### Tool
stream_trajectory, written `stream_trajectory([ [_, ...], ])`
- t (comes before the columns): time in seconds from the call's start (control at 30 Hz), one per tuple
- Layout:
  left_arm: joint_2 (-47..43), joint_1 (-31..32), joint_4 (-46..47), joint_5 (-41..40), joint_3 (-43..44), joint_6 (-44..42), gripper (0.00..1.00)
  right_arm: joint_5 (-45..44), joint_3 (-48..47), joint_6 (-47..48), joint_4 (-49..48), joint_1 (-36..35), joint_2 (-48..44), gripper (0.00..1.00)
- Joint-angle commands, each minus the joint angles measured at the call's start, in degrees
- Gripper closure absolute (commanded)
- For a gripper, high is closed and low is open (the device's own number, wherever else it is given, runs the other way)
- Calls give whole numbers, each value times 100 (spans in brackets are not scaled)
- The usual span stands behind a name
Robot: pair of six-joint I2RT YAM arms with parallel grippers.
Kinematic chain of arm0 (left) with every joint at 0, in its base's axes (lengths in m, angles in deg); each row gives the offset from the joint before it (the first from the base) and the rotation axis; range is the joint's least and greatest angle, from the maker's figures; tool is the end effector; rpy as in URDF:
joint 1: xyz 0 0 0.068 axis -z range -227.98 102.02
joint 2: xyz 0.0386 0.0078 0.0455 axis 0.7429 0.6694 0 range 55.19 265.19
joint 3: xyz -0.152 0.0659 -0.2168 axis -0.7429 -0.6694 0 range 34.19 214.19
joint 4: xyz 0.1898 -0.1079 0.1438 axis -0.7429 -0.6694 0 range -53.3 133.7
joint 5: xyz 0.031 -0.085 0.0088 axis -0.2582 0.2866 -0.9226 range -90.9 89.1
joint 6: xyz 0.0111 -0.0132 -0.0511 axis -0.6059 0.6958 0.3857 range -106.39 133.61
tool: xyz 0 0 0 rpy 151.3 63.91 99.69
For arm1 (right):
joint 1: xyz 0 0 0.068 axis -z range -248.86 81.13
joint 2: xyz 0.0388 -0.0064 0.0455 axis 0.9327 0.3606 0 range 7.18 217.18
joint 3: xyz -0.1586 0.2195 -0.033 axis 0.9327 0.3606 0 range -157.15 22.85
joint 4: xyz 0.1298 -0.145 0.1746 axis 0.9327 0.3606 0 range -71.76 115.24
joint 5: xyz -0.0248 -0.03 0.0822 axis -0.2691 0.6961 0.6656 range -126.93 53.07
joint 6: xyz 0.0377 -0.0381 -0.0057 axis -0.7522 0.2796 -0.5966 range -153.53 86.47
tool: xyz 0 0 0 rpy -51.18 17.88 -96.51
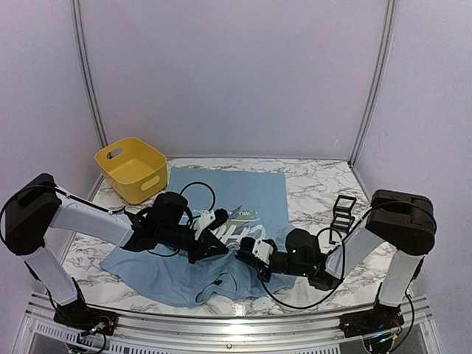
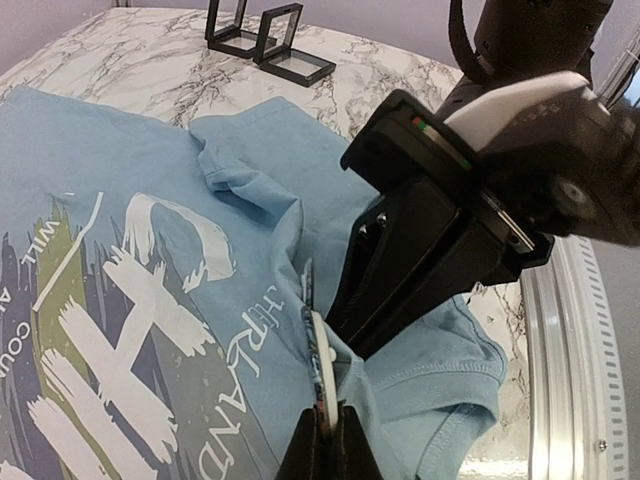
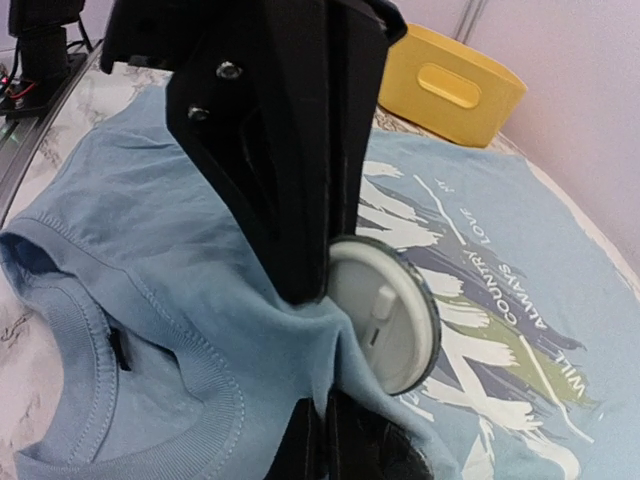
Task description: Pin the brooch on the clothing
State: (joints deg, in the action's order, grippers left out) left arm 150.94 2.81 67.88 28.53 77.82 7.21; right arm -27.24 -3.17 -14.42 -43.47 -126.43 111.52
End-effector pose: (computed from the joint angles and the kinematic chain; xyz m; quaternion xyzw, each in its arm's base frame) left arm 0.1995 -0.2722 0.1705 0.5116 0.6651 -0.3898 0.3795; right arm 0.1550 0.2550 0.1104 -0.5352 0.5953 0.2600 0.5400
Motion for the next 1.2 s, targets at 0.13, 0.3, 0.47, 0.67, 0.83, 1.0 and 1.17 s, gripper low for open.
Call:
stream_trajectory([
  [0.13,-388,41,189,736,130,137,100,-443,-87,-375,18,-1,163,100],
  [0.3,-402,40,190,1003,144,203,100,-474,-102,-457,232,23,187,100],
  [0.47,-505,37,190,1094,120,230,100,-457,-245,-486,656,120,222,100],
  [0.67,-560,43,125,612,-23,-10,100,268,-39,-359,654,249,-67,90],
  [0.83,-499,42,-22,360,-46,-286,100,1613,-120,-578,1329,643,-945,52],
  [1.0,-460,53,-107,300,-32,-425,100,2541,-300,-335,2332,912,-1519,45],
  [1.17,-467,51,-137,251,-31,-483,100,3688,-767,-231,2886,1248,-1423,46],
])
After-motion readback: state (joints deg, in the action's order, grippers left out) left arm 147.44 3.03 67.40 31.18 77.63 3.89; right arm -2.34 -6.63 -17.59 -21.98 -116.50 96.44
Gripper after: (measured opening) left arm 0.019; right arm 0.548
